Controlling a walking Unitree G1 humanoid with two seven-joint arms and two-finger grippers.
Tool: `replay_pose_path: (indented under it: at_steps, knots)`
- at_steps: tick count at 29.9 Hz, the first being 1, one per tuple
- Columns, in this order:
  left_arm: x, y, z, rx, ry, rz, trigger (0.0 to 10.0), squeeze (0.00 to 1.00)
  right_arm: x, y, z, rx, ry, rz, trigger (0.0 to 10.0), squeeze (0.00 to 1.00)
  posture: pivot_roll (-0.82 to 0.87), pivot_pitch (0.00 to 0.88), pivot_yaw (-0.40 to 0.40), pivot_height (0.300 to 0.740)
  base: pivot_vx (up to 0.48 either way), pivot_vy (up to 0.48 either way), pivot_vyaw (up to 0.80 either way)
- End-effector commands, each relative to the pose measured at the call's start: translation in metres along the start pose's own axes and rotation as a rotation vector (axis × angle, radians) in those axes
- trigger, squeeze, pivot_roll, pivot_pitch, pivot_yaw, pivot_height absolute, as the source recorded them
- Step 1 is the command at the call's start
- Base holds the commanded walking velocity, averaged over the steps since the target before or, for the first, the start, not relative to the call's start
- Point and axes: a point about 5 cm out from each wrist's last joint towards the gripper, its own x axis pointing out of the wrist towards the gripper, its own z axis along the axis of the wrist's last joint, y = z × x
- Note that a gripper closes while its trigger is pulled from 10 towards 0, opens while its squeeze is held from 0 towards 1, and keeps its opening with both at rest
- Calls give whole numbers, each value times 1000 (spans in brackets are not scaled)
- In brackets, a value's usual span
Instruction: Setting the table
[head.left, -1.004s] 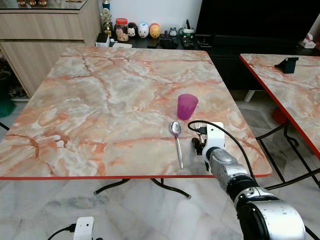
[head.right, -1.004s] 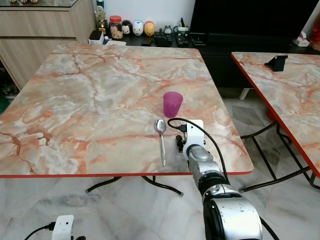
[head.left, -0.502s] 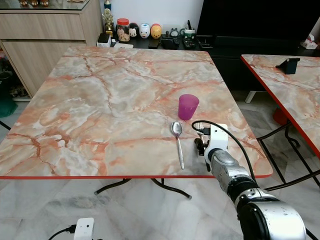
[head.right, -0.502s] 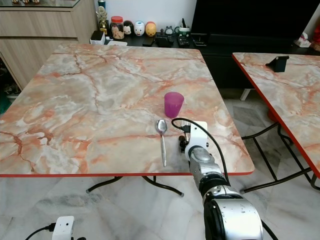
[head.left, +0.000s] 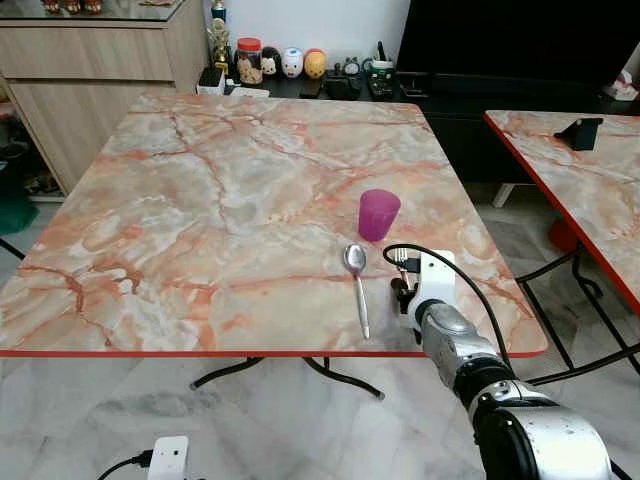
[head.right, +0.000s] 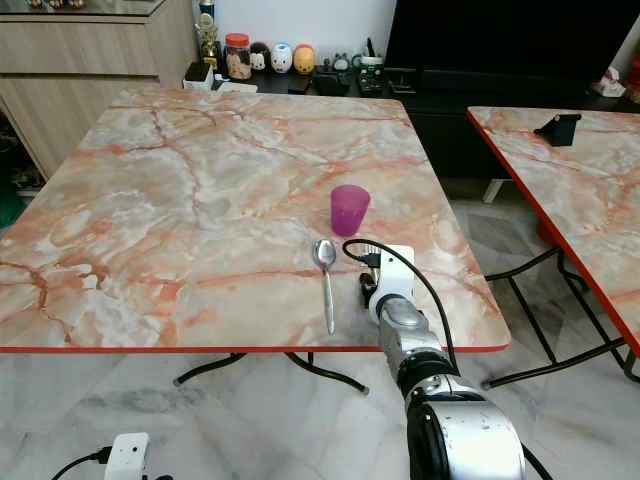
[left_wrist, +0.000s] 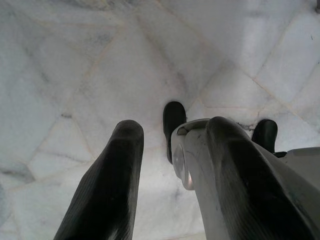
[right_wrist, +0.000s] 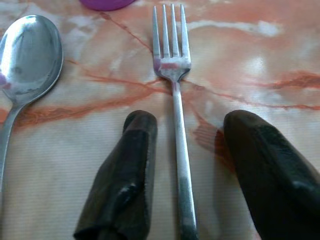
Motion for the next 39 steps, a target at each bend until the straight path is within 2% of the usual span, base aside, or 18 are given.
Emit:
replay_pose_path:
  at_steps: [1,27,37,38,39]
  knots:
    - [0,-3,-7,-7,30,-12,10000,0,-2,-8,-19,-7,76,-26,0,0,47,0,-87,740,0,0,0]
    - [0,-2,-6,3,30,-18,10000,0,-2,-6,-23,-16,76,-20,0,0,46,0,-80,740,0,0,0]
    - [0,-1,-5,5,29,-20,10000,0,-3,-12,-23,-11,44,-46,0,0,42,0,-77,740,0,0,0]
    - [0,-1,-5,6,29,-20,10000,0,-3,-12,-23,-12,35,-48,6039,0,38,0,-76,740,0,0,0]
    - [0,-1,-5,6,29,-20,10000,0,-3,-13,-23,-17,28,-53,6039,0,38,0,-76,740,0,0,0]
